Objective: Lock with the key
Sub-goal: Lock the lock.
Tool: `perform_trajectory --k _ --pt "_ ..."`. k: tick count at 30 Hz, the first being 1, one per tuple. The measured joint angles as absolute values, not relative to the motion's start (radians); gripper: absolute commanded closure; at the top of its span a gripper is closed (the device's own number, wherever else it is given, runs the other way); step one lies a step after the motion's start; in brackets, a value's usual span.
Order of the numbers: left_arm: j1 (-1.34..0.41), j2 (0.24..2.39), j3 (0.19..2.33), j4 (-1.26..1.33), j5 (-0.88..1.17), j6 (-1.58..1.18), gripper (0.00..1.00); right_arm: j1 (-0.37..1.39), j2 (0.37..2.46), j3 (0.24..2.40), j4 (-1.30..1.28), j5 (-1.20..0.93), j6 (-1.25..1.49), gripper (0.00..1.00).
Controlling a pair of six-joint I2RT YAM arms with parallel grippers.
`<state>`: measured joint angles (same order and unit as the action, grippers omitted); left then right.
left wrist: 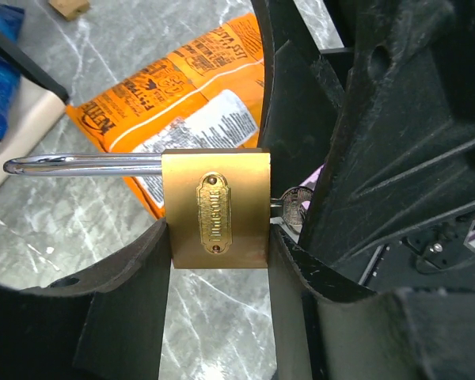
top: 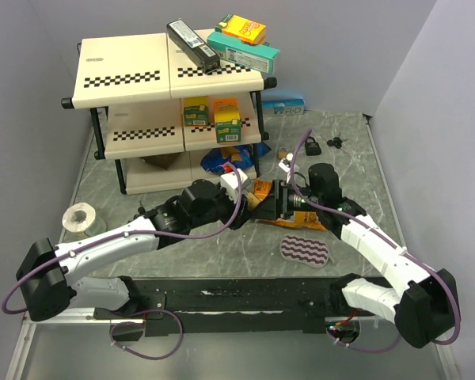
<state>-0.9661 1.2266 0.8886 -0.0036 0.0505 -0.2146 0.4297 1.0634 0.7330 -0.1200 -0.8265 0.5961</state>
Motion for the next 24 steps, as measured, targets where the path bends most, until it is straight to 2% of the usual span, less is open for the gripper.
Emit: perform_trajectory --k 5,13,16,20,24 --pt "-0.974 1.227 0.889 0.011 0.035 -0.2 0.99 0.414 1.072 0.739 -0.119 -0.866 0.602 0.21" --pt "-0.992 1.227 0.889 0.036 0.049 -0.196 0.99 0.326 1.042 0.742 -0.11 -0.919 0.602 0.22" --pt "-0.999 1.227 0.889 0.04 0.066 -0.196 0.99 0.315 1.042 0.743 -0.097 -0.925 0.61 0.25" --pt "-0.999 1.227 0.889 0.041 0.075 -0.196 0.99 0.315 1.043 0.743 -0.092 -0.924 0.609 0.36" --pt "-0.999 1.229 0.889 0.042 0.075 -0.193 0.99 0.32 1.057 0.743 -0.104 -0.918 0.599 0.39"
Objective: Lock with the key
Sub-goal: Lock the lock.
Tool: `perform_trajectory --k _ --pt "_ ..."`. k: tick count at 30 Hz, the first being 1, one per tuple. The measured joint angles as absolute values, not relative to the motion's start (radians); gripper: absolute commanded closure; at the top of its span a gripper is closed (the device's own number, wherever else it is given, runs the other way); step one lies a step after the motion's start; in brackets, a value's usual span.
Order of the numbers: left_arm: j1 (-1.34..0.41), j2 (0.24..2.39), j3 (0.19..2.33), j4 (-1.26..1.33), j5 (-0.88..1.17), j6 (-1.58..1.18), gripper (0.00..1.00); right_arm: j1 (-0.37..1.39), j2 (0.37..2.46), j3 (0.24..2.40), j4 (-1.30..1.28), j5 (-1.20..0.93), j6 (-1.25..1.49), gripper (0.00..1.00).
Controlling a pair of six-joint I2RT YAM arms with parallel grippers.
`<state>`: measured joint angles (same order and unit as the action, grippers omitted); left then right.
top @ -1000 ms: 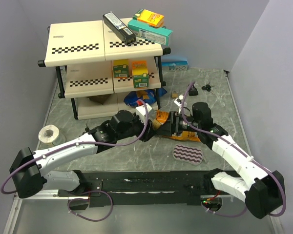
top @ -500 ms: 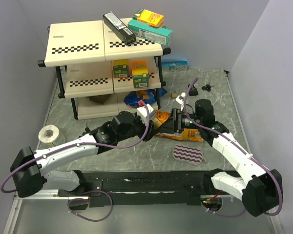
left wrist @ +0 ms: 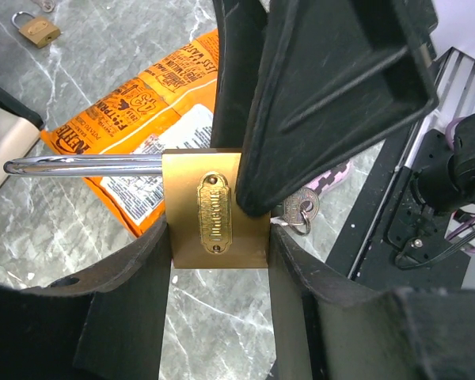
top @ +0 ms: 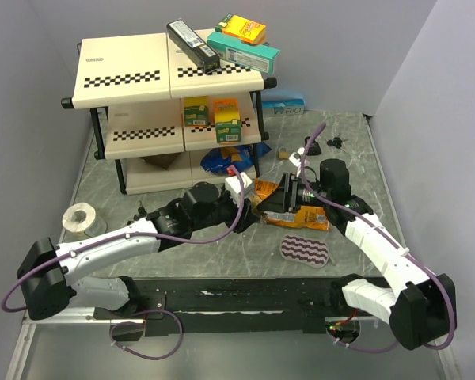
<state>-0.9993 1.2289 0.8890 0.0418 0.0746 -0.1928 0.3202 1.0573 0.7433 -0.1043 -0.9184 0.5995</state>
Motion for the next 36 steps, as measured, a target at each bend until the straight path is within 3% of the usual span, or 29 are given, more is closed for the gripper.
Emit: perform_trajectory --k 4,7,8,10,13,14,17,19,22,26,36 --pt "-0.999 1.244 0.893 0.048 0.075 -0.177 0.99 0.342 1.08 0.752 -0.128 -0.914 0.582 0.48" --pt "-1.001 1.26 0.899 0.049 0.073 -0.169 0.99 0.349 1.093 0.753 -0.128 -0.911 0.58 0.64" --pt "-1.002 1.264 0.9 0.049 0.073 -0.166 0.99 0.35 1.1 0.757 -0.129 -0.913 0.582 0.8" --pt "-1.004 1.274 0.902 0.049 0.064 -0.157 0.99 0.352 1.117 0.773 -0.138 -0.918 0.578 0.97" --pt "-1.005 1.276 0.907 0.044 0.034 -0.124 0.63 0.349 1.15 0.799 -0.176 -0.91 0.601 1.0" --pt "-1.005 1.276 0.91 0.037 0.03 -0.124 0.37 0.349 1.16 0.807 -0.189 -0.91 0.596 1.0" --pt "-0.984 1.274 0.927 0.008 0.088 -0.123 0.16 0.348 1.164 0.82 -0.219 -0.919 0.555 1.0" --pt "-0.944 1.26 0.944 -0.015 0.192 -0.122 0.09 0.339 1.161 0.823 -0.242 -0.929 0.509 1.0" --pt "-0.817 1.182 0.948 -0.084 0.377 -0.105 0.07 0.314 1.159 0.844 -0.306 -0.946 0.408 1.0" --pt "-0.712 1.1 0.963 -0.184 0.48 -0.059 0.07 0.303 1.131 0.875 -0.387 -0.996 0.234 1.0" --pt "-0.693 1.111 1.079 -0.388 0.607 0.191 0.18 0.318 1.086 1.008 -0.661 -1.14 -0.238 1.0"
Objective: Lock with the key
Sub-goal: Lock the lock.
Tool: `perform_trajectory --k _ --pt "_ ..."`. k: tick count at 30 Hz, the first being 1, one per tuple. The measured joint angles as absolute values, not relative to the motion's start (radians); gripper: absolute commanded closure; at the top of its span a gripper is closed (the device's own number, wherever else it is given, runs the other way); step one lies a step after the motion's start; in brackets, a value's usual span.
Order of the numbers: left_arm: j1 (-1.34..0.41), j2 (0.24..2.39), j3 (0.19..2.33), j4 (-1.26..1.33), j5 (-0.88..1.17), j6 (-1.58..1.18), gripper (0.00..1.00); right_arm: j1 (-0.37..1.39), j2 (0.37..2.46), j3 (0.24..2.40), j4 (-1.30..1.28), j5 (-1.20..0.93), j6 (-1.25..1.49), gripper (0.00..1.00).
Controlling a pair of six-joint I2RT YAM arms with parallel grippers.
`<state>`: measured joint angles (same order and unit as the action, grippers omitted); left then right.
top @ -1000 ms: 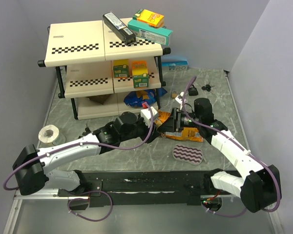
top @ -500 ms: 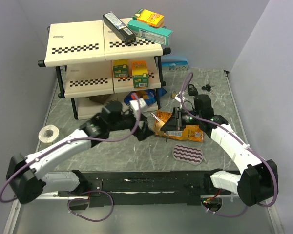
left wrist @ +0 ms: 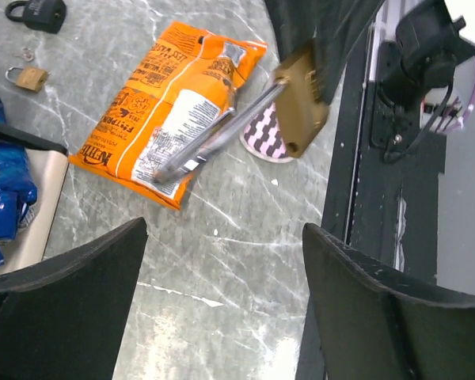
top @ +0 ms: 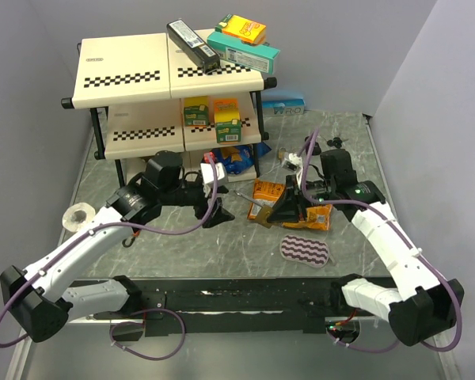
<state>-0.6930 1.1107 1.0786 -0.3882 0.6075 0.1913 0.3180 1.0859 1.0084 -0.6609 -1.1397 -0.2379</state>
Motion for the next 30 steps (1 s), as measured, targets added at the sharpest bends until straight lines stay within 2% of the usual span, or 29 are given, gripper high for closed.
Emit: perform_trajectory --k 7,11,16,17,19,20,23,26,27,28,29,30 --pt "-0.71 1.109 1.052 -0.359 0.617 0.266 0.21 0.392 1.085 1.067 -0.781 -1.154 -0.396 1.0" --pt "-0.759 1.097 1.016 -0.34 0.604 0.317 0.28 0.419 1.082 1.067 -0.804 -1.151 -0.418 1.0" --pt "-0.799 1.096 1.01 -0.338 0.613 0.348 0.52 0.436 1.073 1.068 -0.811 -1.137 -0.432 1.0" --pt "-0.806 1.096 1.01 -0.339 0.616 0.354 0.63 0.44 1.071 1.068 -0.811 -1.13 -0.437 1.0" --pt "-0.817 1.097 1.01 -0.341 0.627 0.363 0.73 0.45 1.065 1.068 -0.813 -1.11 -0.445 1.0" --pt "-0.82 1.097 1.01 -0.343 0.633 0.364 0.84 0.455 1.061 1.068 -0.814 -1.099 -0.449 1.0" --pt "-0.825 1.097 1.01 -0.353 0.656 0.373 0.99 0.467 1.042 1.068 -0.815 -1.068 -0.47 1.0" --pt "-0.83 1.097 1.01 -0.371 0.683 0.368 0.99 0.471 1.022 1.068 -0.814 -1.044 -0.498 1.0" --pt "-0.829 1.097 1.01 -0.371 0.685 0.362 0.99 0.474 1.016 1.068 -0.814 -1.037 -0.505 0.93" --pt "-0.829 1.097 1.011 -0.372 0.69 0.353 0.99 0.478 1.011 1.068 -0.814 -1.031 -0.51 0.77" --pt "-0.828 1.097 1.013 -0.373 0.692 0.344 0.99 0.48 1.01 1.068 -0.812 -1.028 -0.513 0.5" --pt "-0.826 1.097 1.015 -0.374 0.694 0.332 0.99 0.48 1.01 1.068 -0.81 -1.027 -0.514 0.37"
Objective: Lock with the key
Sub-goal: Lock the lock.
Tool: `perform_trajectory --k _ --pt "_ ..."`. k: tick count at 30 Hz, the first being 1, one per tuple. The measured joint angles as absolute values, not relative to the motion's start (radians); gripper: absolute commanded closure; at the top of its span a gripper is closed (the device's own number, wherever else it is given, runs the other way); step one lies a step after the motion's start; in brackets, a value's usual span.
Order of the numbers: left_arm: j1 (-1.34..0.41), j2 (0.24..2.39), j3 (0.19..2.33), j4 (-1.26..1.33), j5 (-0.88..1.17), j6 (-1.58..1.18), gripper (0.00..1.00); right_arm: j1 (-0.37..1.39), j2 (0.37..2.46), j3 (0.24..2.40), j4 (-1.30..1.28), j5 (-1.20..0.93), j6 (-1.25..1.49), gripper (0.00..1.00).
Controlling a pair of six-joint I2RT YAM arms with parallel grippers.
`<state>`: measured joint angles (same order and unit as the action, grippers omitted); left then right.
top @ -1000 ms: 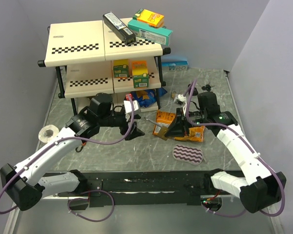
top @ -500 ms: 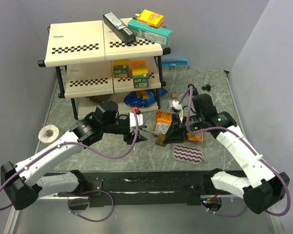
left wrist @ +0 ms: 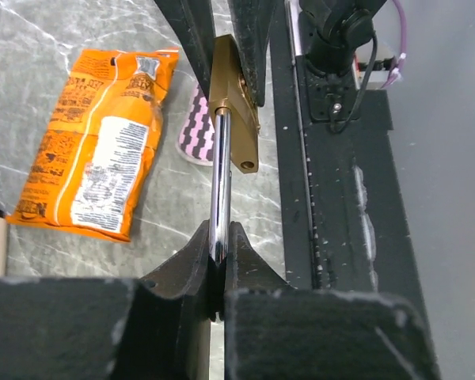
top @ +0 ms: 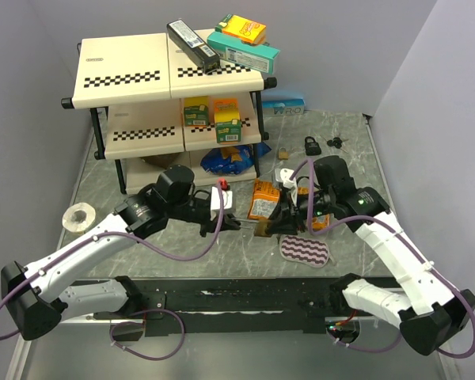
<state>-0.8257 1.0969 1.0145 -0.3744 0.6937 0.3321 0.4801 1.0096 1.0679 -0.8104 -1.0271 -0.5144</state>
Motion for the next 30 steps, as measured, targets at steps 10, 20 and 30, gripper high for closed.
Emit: perform_trajectory --k 10,20,30 --pt "-0.679 1.094 1.016 -0.389 0.758 0.19 0.99 0.471 0.972 1.084 -0.771 -0.99 -0.5 0.01" --pt "-0.675 1.078 1.058 -0.394 0.817 0.109 0.99 0.473 0.945 1.0 -0.605 -1.039 -0.429 0.05" --pt "-0.675 1.077 1.093 -0.381 0.86 0.045 0.99 0.504 0.983 0.999 -0.49 -1.062 -0.362 0.55"
